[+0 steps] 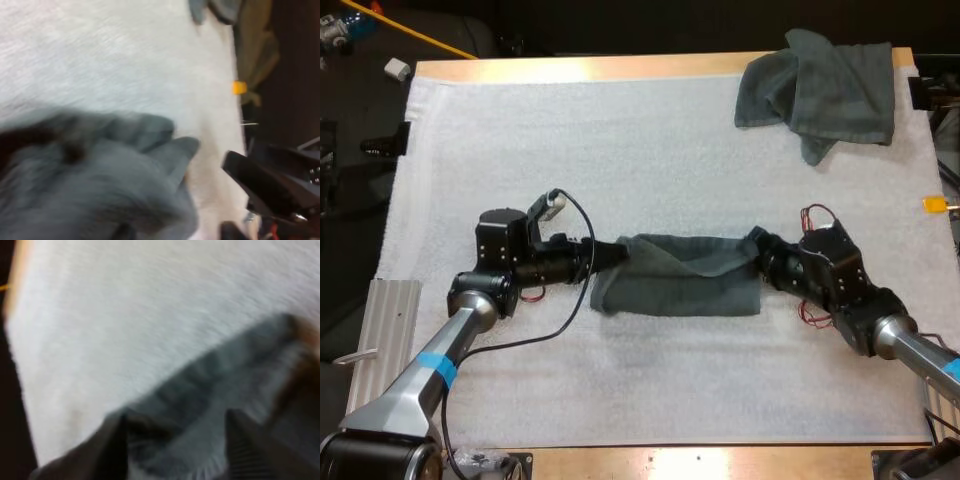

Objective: Pick towel from pile, fold and stack

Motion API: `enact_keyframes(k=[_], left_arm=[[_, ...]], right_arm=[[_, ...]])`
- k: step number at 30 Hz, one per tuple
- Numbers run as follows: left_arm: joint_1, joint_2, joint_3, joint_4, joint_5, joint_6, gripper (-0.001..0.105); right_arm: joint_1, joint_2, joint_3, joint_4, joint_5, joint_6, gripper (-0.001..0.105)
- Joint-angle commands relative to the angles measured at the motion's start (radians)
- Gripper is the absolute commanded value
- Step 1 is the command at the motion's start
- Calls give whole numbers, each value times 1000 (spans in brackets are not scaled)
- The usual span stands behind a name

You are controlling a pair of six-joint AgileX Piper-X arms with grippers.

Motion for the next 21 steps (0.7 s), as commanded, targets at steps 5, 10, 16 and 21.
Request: enact_keyframes(k=[5, 10, 16, 21], left_arm=[[1, 1, -43, -59, 97, -39, 50], [2, 2, -88, -70, 187, -63, 53], [4, -84, -98, -52, 185, -66, 52], [4, -189, -96, 14, 152, -56, 51]], right_arm=[[-5, -12, -5, -155, -5, -43, 50], [-3, -49, -7, -180, -60, -163, 50], [-4, -142, -11, -33, -71, -268, 49], [-3, -230, -27, 142, -61, -339, 49]])
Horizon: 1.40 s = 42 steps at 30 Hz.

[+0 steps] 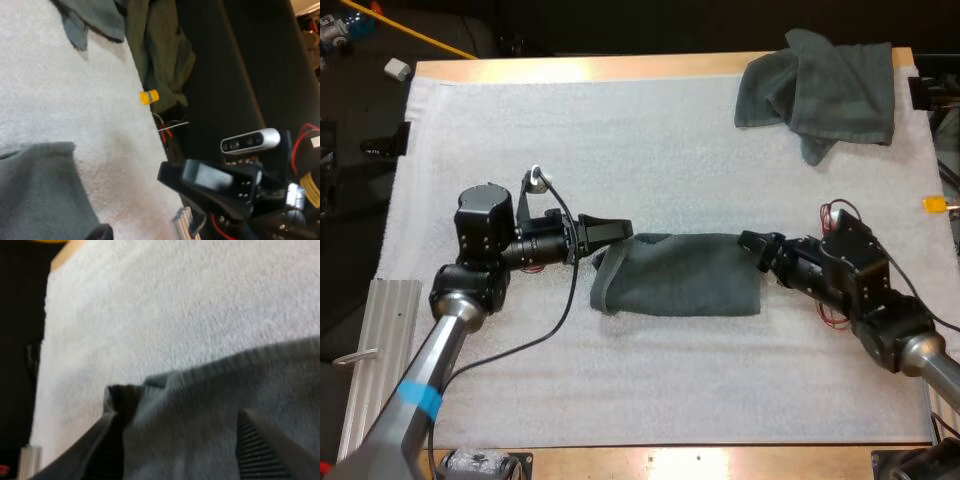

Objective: Pick towel from pile, fold and stack

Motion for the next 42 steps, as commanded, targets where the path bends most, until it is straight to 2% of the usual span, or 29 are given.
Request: enact_keyframes(k=[1, 6, 8, 15, 18, 22, 27, 31, 32, 33, 36, 42], left_arm=[[2, -94, -5, 58, -29, 15, 51], [4, -204, -10, 219, -116, 85, 51], [-3, -197, -10, 223, -112, 88, 50], [-6, -315, -11, 500, -239, 245, 51], [-5, -371, -12, 627, -312, 320, 51], [-10, -456, -15, 815, -449, 424, 51], [-24, -548, -15, 973, -559, 490, 51], [-25, -594, -14, 1032, -568, 501, 51], [-26, -595, -14, 994, -559, 495, 51], [-28, -623, -14, 1019, -560, 497, 51], [-28, -658, -15, 1059, -563, 498, 52], [-35, -655, -14, 1054, -554, 500, 52]], right_arm=[[-3, -72, -26, 149, -6, -72, 49], [-1, -143, -75, 356, 23, -163, 49], [-3, -145, -76, 323, 23, -158, 50], [-5, -197, -183, 590, 61, -286, 50], [-7, -211, -220, 682, 70, -324, 50], [-9, -231, -266, 786, 95, -363, 50], [-10, -251, -297, 866, 154, -394, 50], [-10, -261, -299, 883, 198, -405, 50], [-6, -265, -293, 879, 171, -402, 53], [-4, -281, -293, 900, 162, -408, 58], [-5, -283, -294, 923, 173, -426, 61], [-8, -164, -288, 856, 179, -446, 61]])
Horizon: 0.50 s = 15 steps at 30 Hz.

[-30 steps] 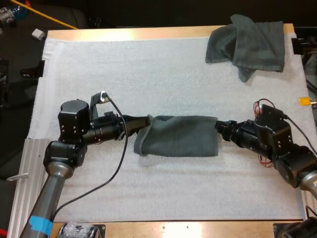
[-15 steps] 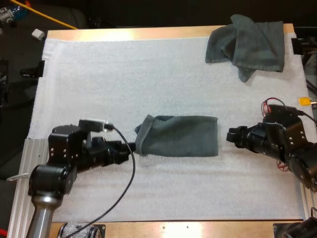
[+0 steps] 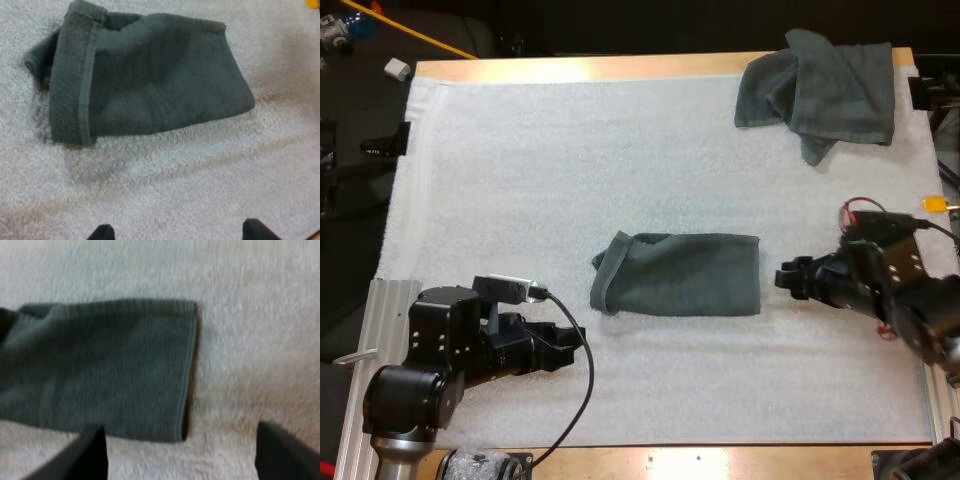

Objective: Pick towel from pile, fold and stack

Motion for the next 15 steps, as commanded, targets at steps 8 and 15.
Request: enact_keyframes(k=[8, 15], left_arm=[[-32, 0, -5, -10, 37, 1, 52], [-27, -2, -5, 4, 26, 8, 52]], right_arm=[[-127, 290, 4, -164, -193, -33, 60], [-197, 388, -3, -232, -343, -26, 60]])
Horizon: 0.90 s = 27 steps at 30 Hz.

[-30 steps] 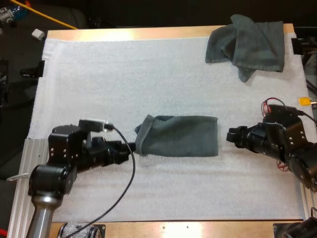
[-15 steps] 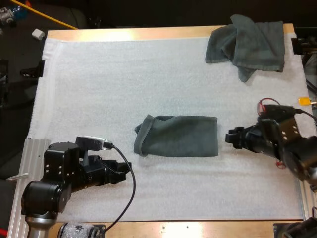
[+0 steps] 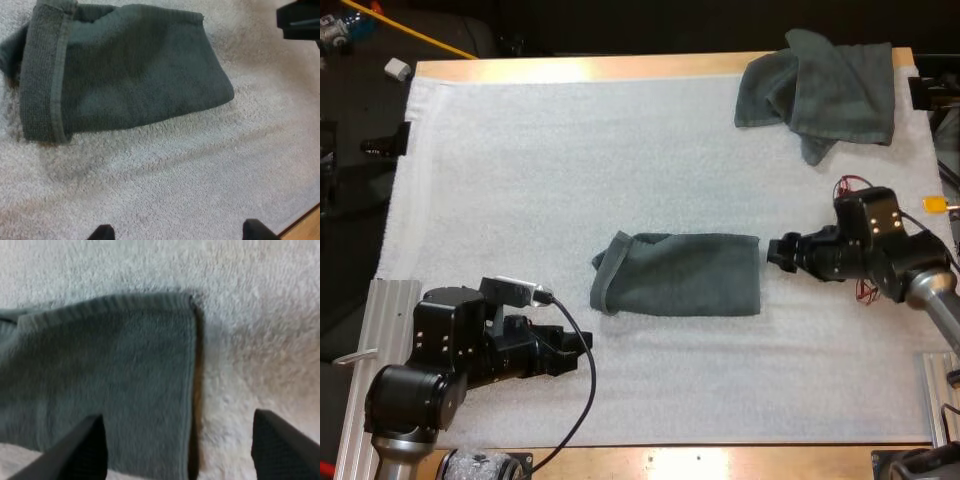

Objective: Pick towel from pile, fold and stack

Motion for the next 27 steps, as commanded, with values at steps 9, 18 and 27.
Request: enact_keyframes(k=[9, 18, 27], left_arm=[[3, -5, -6, 14, -16, 9, 52], [-1, -4, -6, 11, -14, 6, 52], [-5, 0, -5, 11, -10, 1, 51]], right_arm=[[-37, 193, -6, -117, -203, 0, 60], [-21, 264, -6, -155, -213, 26, 59], [26, 337, -10, -189, -218, 83, 58]])
